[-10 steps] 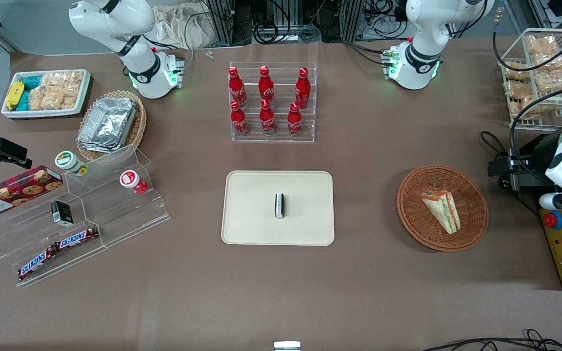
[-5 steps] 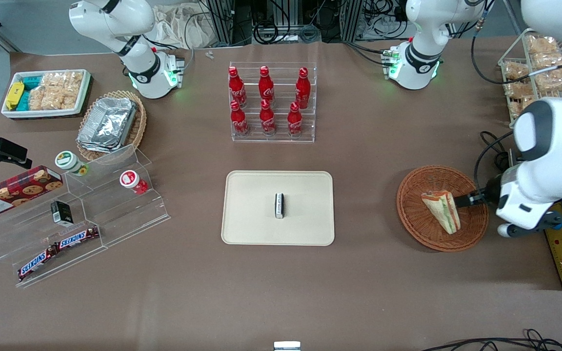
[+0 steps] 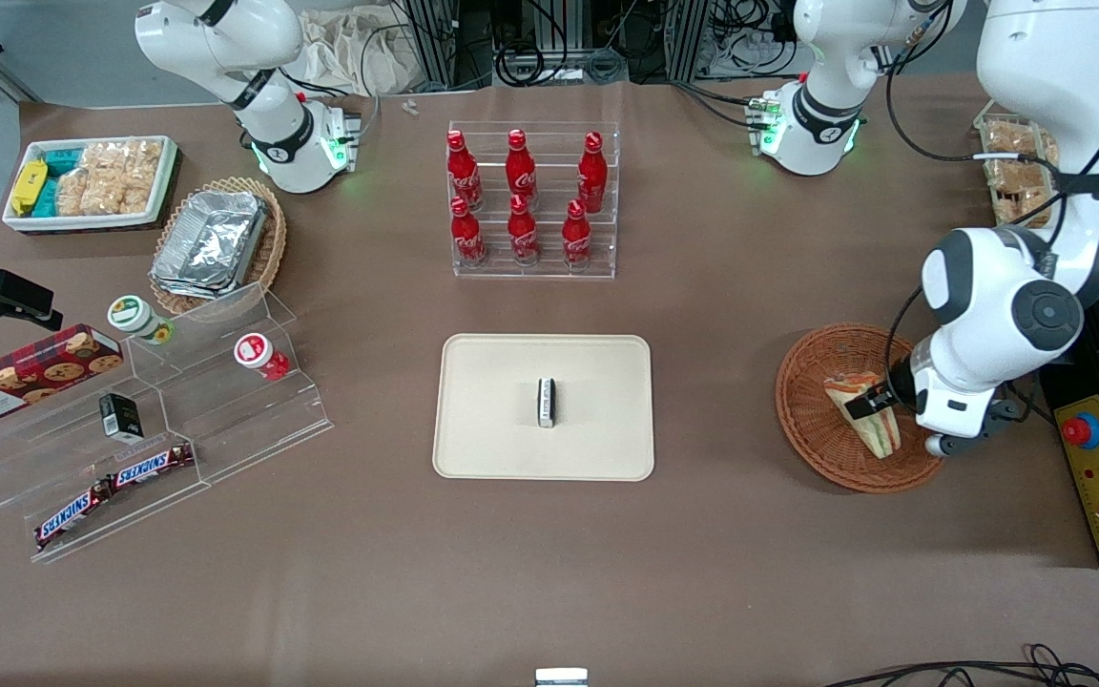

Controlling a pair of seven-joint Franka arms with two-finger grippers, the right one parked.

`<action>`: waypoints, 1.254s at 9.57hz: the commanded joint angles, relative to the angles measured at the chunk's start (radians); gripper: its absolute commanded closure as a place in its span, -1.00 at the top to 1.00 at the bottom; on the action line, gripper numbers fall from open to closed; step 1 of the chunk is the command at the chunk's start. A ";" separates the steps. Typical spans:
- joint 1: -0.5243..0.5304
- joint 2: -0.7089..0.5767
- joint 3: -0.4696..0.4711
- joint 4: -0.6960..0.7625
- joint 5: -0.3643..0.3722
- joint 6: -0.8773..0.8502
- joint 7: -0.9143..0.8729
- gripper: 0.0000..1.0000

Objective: Place sandwich from basket to tray
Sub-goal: 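Lower the left gripper onto the wrapped sandwich and close on it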

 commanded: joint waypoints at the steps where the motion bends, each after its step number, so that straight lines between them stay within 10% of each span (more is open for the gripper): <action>1: 0.004 0.026 0.007 -0.034 0.015 0.076 -0.028 0.90; 3: 0.004 0.060 0.010 -0.060 0.017 0.141 -0.026 0.75; 7: 0.002 0.049 0.010 -0.051 0.019 0.111 -0.025 -1.00; 12: -0.050 -0.037 -0.001 0.363 0.012 -0.587 -0.029 -1.00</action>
